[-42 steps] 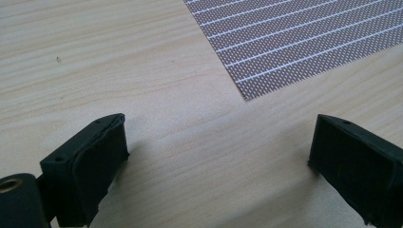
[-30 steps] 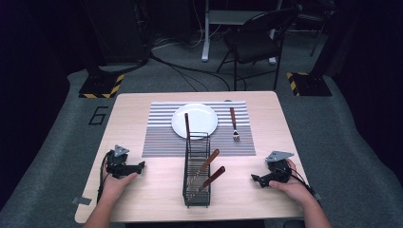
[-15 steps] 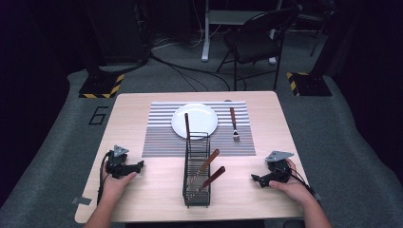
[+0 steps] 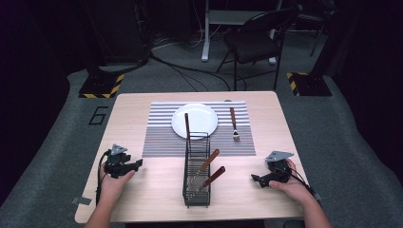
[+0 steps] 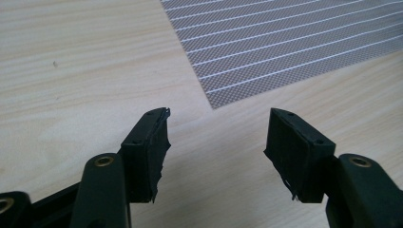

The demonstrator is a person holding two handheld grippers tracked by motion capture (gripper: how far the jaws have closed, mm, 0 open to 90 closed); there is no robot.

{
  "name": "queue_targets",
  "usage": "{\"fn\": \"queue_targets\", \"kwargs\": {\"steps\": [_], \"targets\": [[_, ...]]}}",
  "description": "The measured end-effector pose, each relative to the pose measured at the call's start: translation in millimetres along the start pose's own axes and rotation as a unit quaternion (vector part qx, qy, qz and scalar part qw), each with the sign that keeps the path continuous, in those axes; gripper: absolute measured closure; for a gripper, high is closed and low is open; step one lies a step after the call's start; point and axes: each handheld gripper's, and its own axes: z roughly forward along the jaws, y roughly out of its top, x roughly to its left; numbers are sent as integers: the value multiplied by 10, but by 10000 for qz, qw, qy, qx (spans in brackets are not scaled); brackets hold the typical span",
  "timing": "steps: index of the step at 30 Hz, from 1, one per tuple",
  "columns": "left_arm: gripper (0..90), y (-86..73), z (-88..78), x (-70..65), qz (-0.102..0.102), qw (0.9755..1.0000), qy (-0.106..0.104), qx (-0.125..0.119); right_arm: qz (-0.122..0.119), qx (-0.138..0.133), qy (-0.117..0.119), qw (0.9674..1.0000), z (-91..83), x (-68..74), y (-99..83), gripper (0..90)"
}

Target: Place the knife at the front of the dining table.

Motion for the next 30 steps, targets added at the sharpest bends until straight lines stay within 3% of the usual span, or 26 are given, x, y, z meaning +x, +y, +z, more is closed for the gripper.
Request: {"fn": "queue_targets", "kwargs": {"steps": [12, 23, 30], "targets": [[442, 268, -226, -265, 196, 9991, -307, -213, -5, 1, 1, 10000, 0, 0, 0, 0], [489, 468, -301, -434, 233, 9979, -539, -269, -5, 2, 0, 10000, 0, 0, 0, 0], [514, 621, -290, -564, 373, 9961, -750, -277, -7, 1, 1, 10000, 0, -1, 0, 0]]}}
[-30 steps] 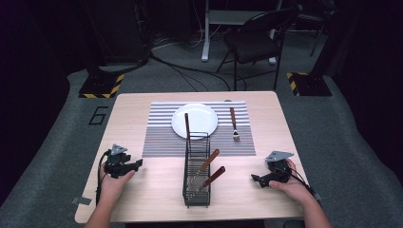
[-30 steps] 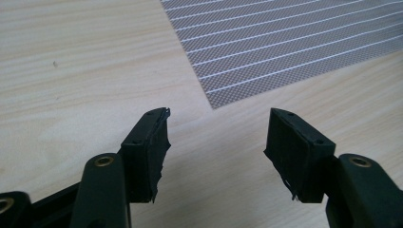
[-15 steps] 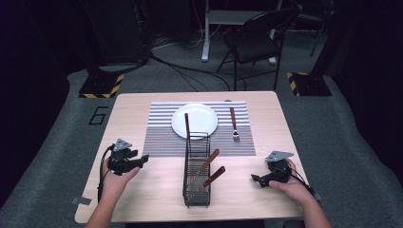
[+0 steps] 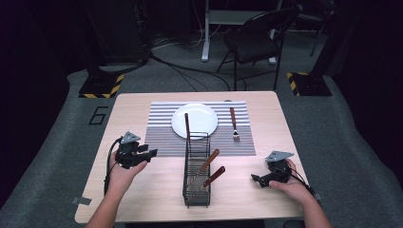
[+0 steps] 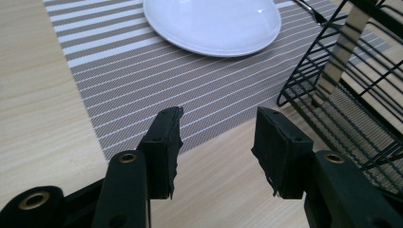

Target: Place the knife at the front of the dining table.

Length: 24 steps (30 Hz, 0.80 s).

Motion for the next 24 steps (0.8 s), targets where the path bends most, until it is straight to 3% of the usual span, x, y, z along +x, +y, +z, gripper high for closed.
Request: {"fn": "queue_targets", "kwargs": {"steps": [12, 24], "targets": [[524, 310, 39, -226, 357, 9989, -302, -91, 2, -1, -1, 10000, 0, 0, 0, 0], [525, 539, 129, -440, 490, 9968, -596, -204, 4, -3, -3, 10000, 0, 0, 0, 0]]}}
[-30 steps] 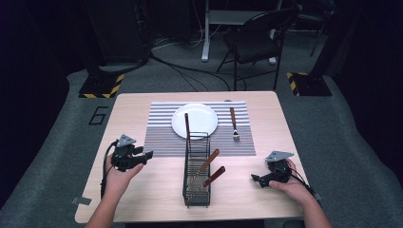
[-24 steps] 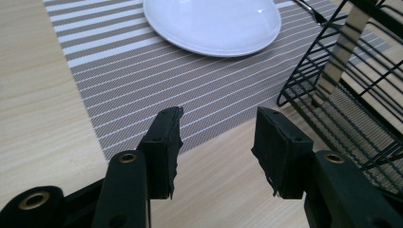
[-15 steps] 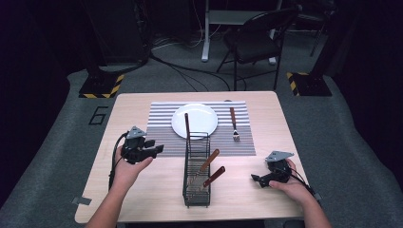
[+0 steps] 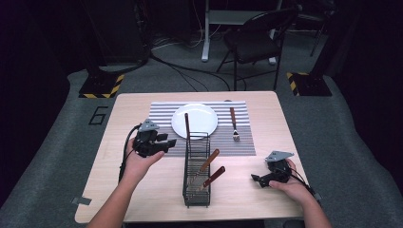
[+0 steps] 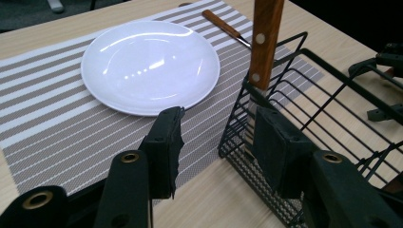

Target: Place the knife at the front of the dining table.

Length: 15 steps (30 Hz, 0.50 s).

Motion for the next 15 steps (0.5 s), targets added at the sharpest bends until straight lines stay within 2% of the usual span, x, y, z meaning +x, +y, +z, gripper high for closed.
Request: {"fn": "queue_targets", "kwargs": {"steps": [11, 15], "targets": [[526, 111, 135, -78, 38, 9999, -154, -13, 6, -1, -1, 10000, 0, 1, 0, 0], [563, 144, 199, -110, 39, 9997, -257, 9, -4, 1, 1, 10000, 0, 0, 0, 0]]}}
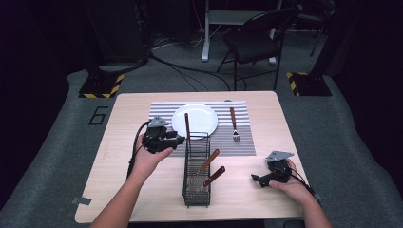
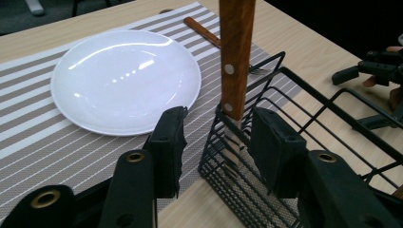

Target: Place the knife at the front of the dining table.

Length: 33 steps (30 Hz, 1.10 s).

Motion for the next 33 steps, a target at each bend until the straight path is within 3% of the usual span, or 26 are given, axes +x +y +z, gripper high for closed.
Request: {"fn": "queue_targets", "kwargs": {"steps": [16, 28, 33], "targets": [[578, 80, 229, -58, -22, 10000, -10, 18, 3, 0, 1, 10000, 0, 0, 0, 0], [727, 84, 287, -72, 41, 10000, 8, -11, 1, 1, 1, 10000, 0, 0, 0, 0], [733, 77, 285, -86, 62, 9999, 53, -70, 1, 1, 1, 10000, 0, 0, 0, 0]]}}
